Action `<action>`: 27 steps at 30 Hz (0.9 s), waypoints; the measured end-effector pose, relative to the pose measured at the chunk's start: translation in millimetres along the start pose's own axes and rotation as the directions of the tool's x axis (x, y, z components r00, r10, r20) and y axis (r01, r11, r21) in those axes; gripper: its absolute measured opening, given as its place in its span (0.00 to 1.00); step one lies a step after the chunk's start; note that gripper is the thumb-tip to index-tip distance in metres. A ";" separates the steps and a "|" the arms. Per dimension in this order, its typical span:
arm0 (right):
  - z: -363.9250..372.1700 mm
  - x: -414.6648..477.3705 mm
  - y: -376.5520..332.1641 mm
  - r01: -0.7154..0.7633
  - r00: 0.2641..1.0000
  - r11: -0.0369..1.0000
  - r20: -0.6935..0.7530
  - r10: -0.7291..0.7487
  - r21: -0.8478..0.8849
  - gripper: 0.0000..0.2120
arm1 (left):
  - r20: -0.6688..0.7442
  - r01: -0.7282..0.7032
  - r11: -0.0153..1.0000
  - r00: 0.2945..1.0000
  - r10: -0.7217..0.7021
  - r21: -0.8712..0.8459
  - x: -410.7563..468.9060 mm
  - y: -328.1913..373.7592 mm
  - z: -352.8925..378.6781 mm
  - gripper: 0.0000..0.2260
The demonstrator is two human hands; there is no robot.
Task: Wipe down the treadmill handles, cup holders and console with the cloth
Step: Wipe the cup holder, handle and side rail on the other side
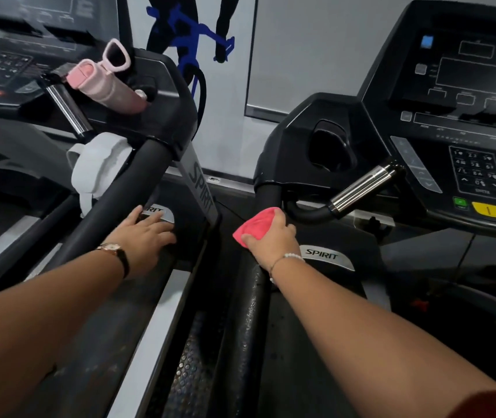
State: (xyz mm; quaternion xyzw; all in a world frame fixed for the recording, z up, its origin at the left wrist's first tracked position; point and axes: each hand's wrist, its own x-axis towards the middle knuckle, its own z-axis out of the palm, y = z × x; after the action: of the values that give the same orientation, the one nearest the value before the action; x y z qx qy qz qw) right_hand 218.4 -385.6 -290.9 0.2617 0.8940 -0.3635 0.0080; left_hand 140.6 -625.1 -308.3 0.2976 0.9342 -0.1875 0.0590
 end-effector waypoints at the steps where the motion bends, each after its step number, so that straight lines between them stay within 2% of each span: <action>1: 2.0 0.5 1.6 0.024 1.000 0.999 -0.018 -0.024 -0.029 0.40 | 0.026 0.013 0.999 1.000 -0.014 0.035 -3.0 -7.5 6.2 0.23; 4: 6.7 1.8 4.2 0.078 0.996 0.992 -0.025 -0.081 -0.097 0.34 | 0.057 0.090 0.994 0.994 -0.093 0.062 -10.5 -25.3 20.6 0.23; 7: 10.3 2.9 4.2 0.107 0.993 0.984 -0.040 -0.114 -0.143 0.27 | 0.064 0.078 0.982 0.994 -0.090 0.171 -13.5 -32.2 32.5 0.22; 11: 14.0 2.8 6.2 0.138 0.985 0.980 -0.083 -0.151 -0.146 0.22 | 0.018 0.096 0.985 0.995 -0.100 0.141 -10.2 -32.4 35.3 0.22; 14: 10.6 11.6 6.4 0.095 0.989 0.994 -0.113 -0.100 -0.048 0.26 | 0.009 0.090 0.982 0.996 -0.093 0.168 -10.6 -31.9 38.8 0.22; 17: 1.1 26.2 1.9 -0.059 0.994 0.984 -0.078 0.073 0.165 0.43 | 0.001 0.088 0.981 0.996 -0.089 0.172 -9.5 -31.6 41.4 0.22; 18: 1.0 28.7 -1.1 -0.096 0.992 0.981 -0.060 0.107 0.169 0.46 | 0.002 0.087 0.983 0.996 -0.088 0.163 -9.2 -31.8 41.8 0.21; 20: 6.1 25.2 -6.8 -0.091 0.993 0.996 -0.072 0.091 0.003 0.44 | 0.011 0.080 0.984 0.997 -0.083 0.158 -8.7 -31.7 42.2 0.21; 22: 15.7 13.2 -6.8 0.026 0.995 0.967 -0.083 -0.048 -0.254 0.37 | 0.013 0.067 0.984 0.997 -0.070 0.167 -8.3 -31.9 42.9 0.21; 23: 20.2 7.2 -3.2 0.095 0.990 0.941 -0.072 -0.125 -0.325 0.34 | 0.011 0.065 0.983 0.998 -0.068 0.170 -7.9 -32.0 43.2 0.21; 25: 23.6 -0.5 6.6 0.177 0.978 0.938 -0.049 -0.200 -0.299 0.32 | 0.005 0.067 0.984 0.998 -0.069 0.166 -7.5 -32.0 44.9 0.21; 27: 20.3 2.1 12.1 0.154 0.984 0.975 -0.066 -0.166 -0.161 0.36 | 0.001 0.069 0.985 0.998 -0.070 0.161 -7.4 -32.3 45.2 0.20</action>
State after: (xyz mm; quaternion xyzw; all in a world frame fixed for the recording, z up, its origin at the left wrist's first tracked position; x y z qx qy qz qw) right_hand 218.7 -390.7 -314.0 0.2014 0.9375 -0.2815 -0.0362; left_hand 127.9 -670.8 -338.3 0.2680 0.9256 -0.2653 0.0314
